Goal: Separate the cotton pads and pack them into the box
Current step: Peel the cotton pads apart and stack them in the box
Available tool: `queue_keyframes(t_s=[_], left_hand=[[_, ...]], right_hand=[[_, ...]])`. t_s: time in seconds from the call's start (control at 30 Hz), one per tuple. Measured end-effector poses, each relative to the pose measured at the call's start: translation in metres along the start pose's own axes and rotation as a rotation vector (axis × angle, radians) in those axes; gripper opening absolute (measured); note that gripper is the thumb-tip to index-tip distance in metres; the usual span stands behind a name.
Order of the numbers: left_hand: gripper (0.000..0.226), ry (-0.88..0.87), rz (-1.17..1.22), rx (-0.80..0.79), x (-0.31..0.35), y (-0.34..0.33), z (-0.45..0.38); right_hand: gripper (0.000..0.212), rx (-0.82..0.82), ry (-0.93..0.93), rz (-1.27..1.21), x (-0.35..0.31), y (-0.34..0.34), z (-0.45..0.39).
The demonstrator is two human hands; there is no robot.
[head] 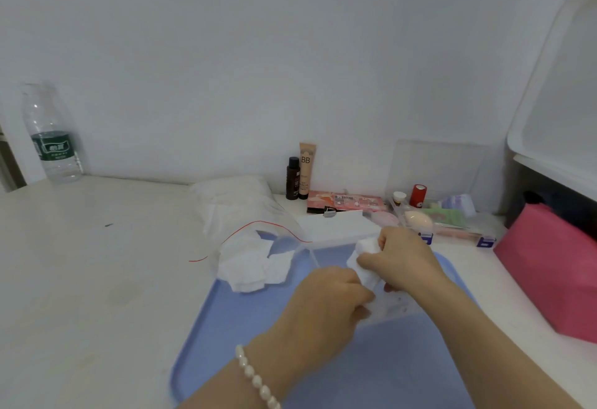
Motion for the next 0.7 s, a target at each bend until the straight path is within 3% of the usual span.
queue_keyframes(t_s=[0.07, 0.17, 0.27, 0.4, 0.5, 0.6, 0.7], left_hand=[[0.024, 0.082, 0.095, 0.008, 0.0, 0.008, 0.0], [0.025, 0.438, 0.125, 0.193, -0.037, 0.045, 0.003], [0.024, 0.663, 0.042, 0.095, -0.065, 0.048, 0.012], [0.042, 0.711, 0.134, -0.156, -0.063, 0.013, 0.017], [0.021, 0.742, 0.257, -0.145, -0.066, 0.008, 0.016], [0.031, 0.769, 0.304, -0.138, -0.067, 0.008, 0.017], [0.022, 0.747, 0.326, -0.144, -0.067, 0.006, 0.016]], right_hand=[[0.022, -0.025, 0.001, 0.04, -0.003, -0.005, 0.003], [0.02, -0.041, 0.014, 0.096, -0.005, -0.01, 0.005], [0.024, -0.056, 0.015, 0.082, -0.006, -0.016, 0.004], [0.026, -0.075, 0.033, 0.052, -0.016, -0.022, 0.004], [0.028, -0.096, 0.044, -0.001, -0.025, -0.028, 0.005], [0.036, -0.104, 0.06, -0.041, -0.032, -0.034, 0.005], [0.04, -0.117, 0.079, -0.052, -0.04, -0.035, 0.009]])
Point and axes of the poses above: each hand's wrist, its own z-axis away from the middle knuckle, its own y-axis out of the back of the hand, x = y × z, the point moved 8 cm from there along -z, towards the middle knuckle, and after that the axes turned 3 degrees about x, right-handed, at the moved point
